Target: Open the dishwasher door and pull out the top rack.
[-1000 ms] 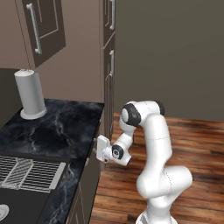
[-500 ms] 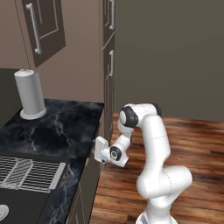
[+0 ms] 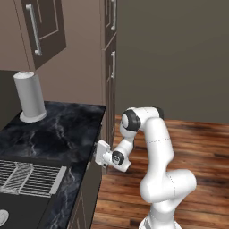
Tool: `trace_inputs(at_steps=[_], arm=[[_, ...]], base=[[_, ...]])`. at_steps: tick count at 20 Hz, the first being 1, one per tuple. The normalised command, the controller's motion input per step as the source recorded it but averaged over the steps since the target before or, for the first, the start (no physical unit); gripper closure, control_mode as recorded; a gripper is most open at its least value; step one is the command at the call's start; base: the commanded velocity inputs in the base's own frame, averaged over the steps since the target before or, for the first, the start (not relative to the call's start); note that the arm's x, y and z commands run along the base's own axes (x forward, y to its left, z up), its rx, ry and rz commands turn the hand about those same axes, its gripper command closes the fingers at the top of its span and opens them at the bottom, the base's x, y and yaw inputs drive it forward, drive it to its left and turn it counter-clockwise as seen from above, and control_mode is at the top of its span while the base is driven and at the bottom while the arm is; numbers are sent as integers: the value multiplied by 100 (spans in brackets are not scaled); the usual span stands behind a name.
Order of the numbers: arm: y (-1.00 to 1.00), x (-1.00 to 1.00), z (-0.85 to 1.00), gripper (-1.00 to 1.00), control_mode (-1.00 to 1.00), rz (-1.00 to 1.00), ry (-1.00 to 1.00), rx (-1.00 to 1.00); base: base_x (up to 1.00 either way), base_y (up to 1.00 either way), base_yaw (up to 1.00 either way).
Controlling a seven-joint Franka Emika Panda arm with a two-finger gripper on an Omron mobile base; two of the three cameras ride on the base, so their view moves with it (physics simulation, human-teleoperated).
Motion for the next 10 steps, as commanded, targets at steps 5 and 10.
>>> trace_inputs(at_steps=[5,10], arm=[[50,0,0,-100,-100,0,-11,0],[53,0,8,-100,-100,0,-15,0]], base=[[0,0,0],[0,0,0]])
